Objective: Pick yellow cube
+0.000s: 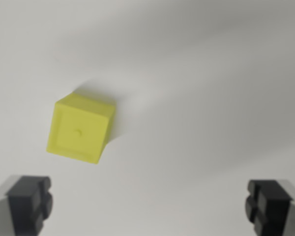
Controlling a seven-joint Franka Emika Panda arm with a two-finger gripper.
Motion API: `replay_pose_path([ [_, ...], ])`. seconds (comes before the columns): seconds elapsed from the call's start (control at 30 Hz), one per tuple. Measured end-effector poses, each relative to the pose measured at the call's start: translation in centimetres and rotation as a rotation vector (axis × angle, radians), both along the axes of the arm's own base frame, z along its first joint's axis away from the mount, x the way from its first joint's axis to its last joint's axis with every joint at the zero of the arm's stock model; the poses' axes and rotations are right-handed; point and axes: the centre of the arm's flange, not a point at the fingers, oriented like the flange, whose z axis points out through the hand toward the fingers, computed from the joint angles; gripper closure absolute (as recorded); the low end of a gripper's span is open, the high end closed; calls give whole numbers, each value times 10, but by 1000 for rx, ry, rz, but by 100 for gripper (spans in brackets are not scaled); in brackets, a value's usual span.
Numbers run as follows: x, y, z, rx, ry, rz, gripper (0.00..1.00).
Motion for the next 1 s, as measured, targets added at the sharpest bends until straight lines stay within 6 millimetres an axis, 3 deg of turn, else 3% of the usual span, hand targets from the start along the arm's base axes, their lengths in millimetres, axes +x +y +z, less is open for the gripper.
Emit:
replay_pose_path([
  [1.0,2,48,-76,9,6,-172,0],
])
